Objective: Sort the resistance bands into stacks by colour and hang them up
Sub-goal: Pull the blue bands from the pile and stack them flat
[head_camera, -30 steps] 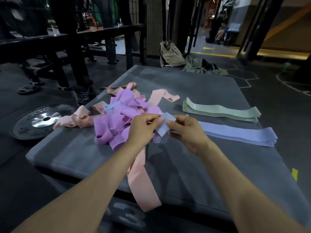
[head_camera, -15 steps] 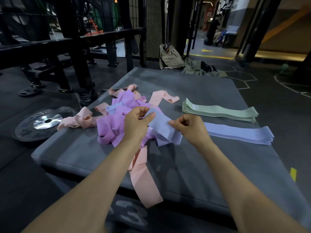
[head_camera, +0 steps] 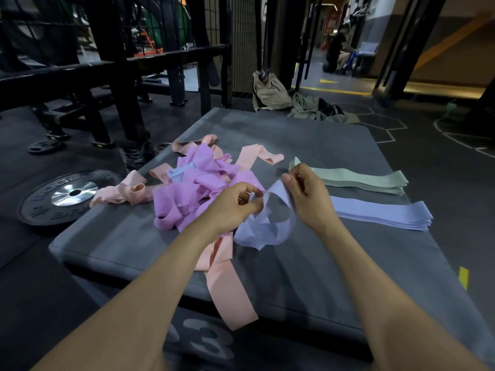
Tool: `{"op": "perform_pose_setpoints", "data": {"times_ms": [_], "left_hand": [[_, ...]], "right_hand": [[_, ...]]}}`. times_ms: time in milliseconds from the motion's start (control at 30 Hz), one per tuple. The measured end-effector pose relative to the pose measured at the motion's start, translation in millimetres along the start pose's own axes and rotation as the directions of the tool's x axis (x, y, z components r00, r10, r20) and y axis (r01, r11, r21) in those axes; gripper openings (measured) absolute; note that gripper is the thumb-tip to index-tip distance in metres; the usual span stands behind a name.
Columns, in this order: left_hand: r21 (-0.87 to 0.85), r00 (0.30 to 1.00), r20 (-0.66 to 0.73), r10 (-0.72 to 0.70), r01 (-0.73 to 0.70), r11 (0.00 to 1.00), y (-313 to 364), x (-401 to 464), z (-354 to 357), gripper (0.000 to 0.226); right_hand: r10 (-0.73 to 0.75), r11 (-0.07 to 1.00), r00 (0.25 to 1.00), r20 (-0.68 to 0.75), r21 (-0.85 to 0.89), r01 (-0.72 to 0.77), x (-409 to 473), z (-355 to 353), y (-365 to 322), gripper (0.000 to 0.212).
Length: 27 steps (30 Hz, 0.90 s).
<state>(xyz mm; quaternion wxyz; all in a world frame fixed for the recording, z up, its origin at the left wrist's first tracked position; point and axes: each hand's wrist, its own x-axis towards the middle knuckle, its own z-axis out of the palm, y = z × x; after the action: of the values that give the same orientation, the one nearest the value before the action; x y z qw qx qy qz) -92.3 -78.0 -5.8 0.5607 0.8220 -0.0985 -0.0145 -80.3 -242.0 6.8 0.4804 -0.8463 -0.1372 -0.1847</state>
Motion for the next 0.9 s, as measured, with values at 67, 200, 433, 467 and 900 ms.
{"op": "perform_pose_setpoints", "data": {"times_ms": [67, 200, 433, 467, 900], "left_hand": [[-0.048, 0.992, 0.112, -0.058, 0.064, 0.997, -2, 0, 1, 0.009], [-0.011, 0.982, 0.157, -0.106, 0.109, 0.994, 1, -3, 1, 0.017], [0.091, 0.884, -0.454, 0.113, -0.080, 0.993, -11, 14, -17, 0.030], [0.133, 0.872, -0.466, 0.148, -0.096, 0.986, -12, 14, -17, 0.028], [0.095, 0.808, -0.562, 0.174, -0.145, 0.985, -8, 17, -17, 0.011]], "right_hand": [[0.003, 1.000, 1.000, -0.003, 0.025, -0.003, 2, -1, 1, 0.025], [0.025, 0.999, 1.000, 0.003, 0.034, -0.026, 3, -4, 5, 0.024], [0.108, 0.992, 0.942, 0.318, -0.094, -0.081, -1, -16, 15, 0.011], [0.109, 0.978, 0.951, 0.289, -0.202, -0.051, -1, -14, 16, 0.012], [0.012, 0.928, 1.000, 0.020, -0.373, -0.004, 0, -5, 14, 0.022]]}}
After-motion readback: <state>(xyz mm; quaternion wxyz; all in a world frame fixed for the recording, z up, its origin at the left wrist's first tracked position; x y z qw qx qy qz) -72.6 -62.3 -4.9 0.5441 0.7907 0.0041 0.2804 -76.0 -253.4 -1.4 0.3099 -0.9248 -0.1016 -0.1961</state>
